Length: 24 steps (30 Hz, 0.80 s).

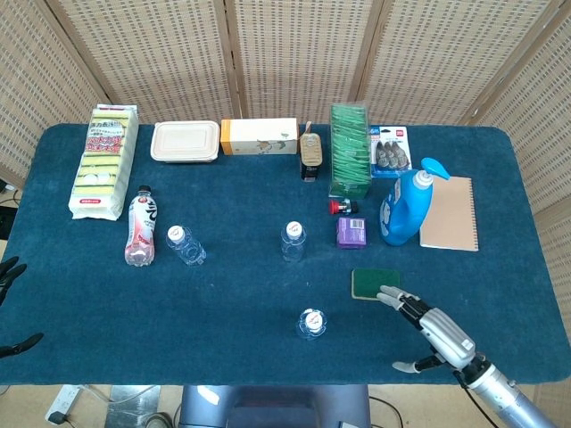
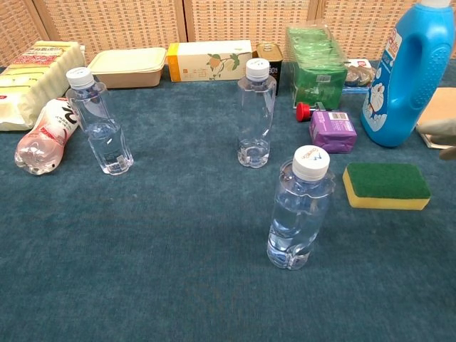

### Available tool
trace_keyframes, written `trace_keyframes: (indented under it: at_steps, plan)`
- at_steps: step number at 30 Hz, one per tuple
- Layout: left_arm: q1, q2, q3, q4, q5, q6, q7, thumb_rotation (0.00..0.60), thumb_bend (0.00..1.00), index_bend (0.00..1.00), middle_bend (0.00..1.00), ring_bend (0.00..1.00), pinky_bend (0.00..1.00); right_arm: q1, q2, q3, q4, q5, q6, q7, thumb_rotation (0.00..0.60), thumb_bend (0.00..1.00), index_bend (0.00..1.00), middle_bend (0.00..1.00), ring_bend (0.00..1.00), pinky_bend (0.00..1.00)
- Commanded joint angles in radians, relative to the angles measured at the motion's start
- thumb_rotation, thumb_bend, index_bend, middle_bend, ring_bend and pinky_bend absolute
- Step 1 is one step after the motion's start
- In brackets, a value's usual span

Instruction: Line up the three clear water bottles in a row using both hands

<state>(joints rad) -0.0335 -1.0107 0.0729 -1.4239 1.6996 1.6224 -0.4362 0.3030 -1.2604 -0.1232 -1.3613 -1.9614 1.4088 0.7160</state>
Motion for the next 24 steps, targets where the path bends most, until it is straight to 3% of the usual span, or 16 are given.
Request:
trace_keyframes:
  at_steps: [1, 13, 20, 24]
  plan:
    - [0.0, 0.001, 0.0, 0.005, 0.0, 0.001, -0.008, 0.6, 0.07, 0.0, 0.0, 0.0, 0.05, 0.026, -0.032, 0.011, -0.027, 0.01, -0.026, -0.035, 0.6, 0.0, 0.02, 0.02, 0.0, 0.1]
    - [-0.003, 0.003, 0.0, 0.019, -0.004, -0.001, -0.038, 0.6, 0.07, 0.0, 0.0, 0.0, 0.05, 0.127, -0.152, 0.064, -0.142, 0.087, -0.154, -0.137, 0.6, 0.0, 0.03, 0.07, 0.03, 0.15]
    - [-0.006, 0.004, 0.0, 0.021, -0.007, -0.006, -0.044, 0.6, 0.07, 0.0, 0.0, 0.0, 0.05, 0.171, -0.236, 0.087, -0.143, 0.147, -0.227, -0.188, 0.6, 0.0, 0.11, 0.2, 0.18, 0.33]
    - [-0.005, 0.004, -0.002, 0.023, -0.014, -0.007, -0.053, 0.6, 0.07, 0.0, 0.0, 0.0, 0.05, 0.175, -0.277, 0.093, -0.13, 0.163, -0.224, -0.218, 0.6, 0.04, 0.23, 0.34, 0.32, 0.49]
